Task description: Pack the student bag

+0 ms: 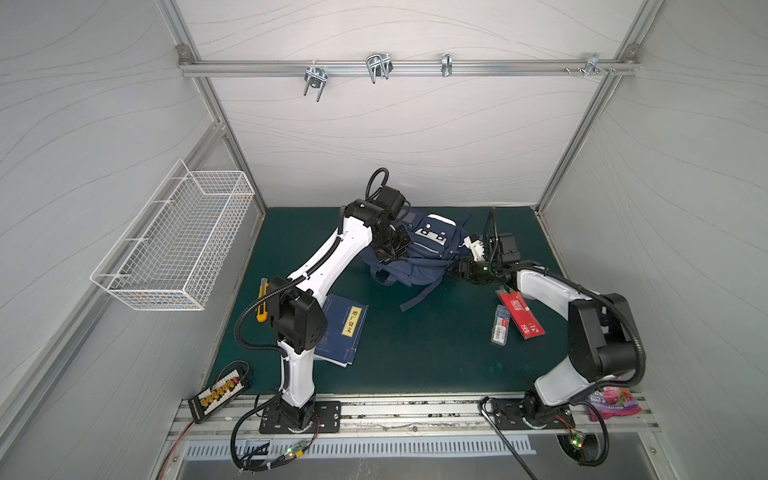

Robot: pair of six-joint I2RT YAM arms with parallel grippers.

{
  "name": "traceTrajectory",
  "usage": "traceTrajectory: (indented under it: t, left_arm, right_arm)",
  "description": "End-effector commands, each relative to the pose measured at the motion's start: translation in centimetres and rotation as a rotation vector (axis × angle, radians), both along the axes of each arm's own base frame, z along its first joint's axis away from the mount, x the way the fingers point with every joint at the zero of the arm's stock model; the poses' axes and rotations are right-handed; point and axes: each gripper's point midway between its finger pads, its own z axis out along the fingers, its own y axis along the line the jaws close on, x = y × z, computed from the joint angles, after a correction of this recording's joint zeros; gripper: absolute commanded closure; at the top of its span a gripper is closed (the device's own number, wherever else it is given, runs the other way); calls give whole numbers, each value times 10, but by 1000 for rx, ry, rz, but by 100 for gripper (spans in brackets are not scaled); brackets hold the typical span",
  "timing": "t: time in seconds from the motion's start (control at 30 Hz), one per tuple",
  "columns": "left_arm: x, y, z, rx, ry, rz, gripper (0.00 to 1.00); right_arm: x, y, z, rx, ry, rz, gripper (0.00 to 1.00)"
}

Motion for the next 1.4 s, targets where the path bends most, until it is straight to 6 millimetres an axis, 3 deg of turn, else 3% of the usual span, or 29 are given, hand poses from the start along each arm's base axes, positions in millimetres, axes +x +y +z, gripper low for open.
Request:
traceTrajectory:
  t: [0.0, 0.17, 0.33, 0.5, 0.6, 0.73, 0.8, 0.87, 0.9, 1.03, 1.17, 1.37]
  left_arm:
    - [3, -6, 36, -50, -91, -43, 100]
    - [6, -3, 43, -64, -108, -36, 100]
    - [11, 2, 49, -79, -117, -18, 100]
    - [13, 6, 50, -80, -116, -10, 100]
    - [12, 7, 52, -82, -118, -9, 100]
    - [13, 7, 52, -82, -121, -9, 100]
    - [12, 7, 52, -83, -120, -10, 100]
    - [12, 8, 53, -83, -123, -11, 100]
    - [12, 8, 54, -83, -126, -11, 100]
    - [12, 8, 55, -86, -125, -9, 100]
    - [11, 7, 57, -96, -124, -9, 100]
    - [11, 6, 60, -102, -124, -10, 100]
  right_arm:
    - [10, 9, 12, 54, -51, 55, 54]
    - [13, 20, 20, 102, -60, 98, 59]
    - [12, 24, 14, 119, -40, 118, 72]
    - [10, 16, 21, 86, -67, 84, 59]
    - [7, 17, 27, 101, -72, 94, 67]
    - [0, 22, 25, 92, -53, 108, 69]
    - [-3, 20, 27, 64, -66, 91, 65]
    - [-4, 18, 30, 36, -80, 78, 45]
    - [-3, 17, 32, 21, -84, 77, 41]
    - [-2, 19, 39, 8, -92, 90, 52]
    - [2, 25, 31, 21, -70, 110, 63]
    - [6, 32, 21, 65, -54, 135, 62]
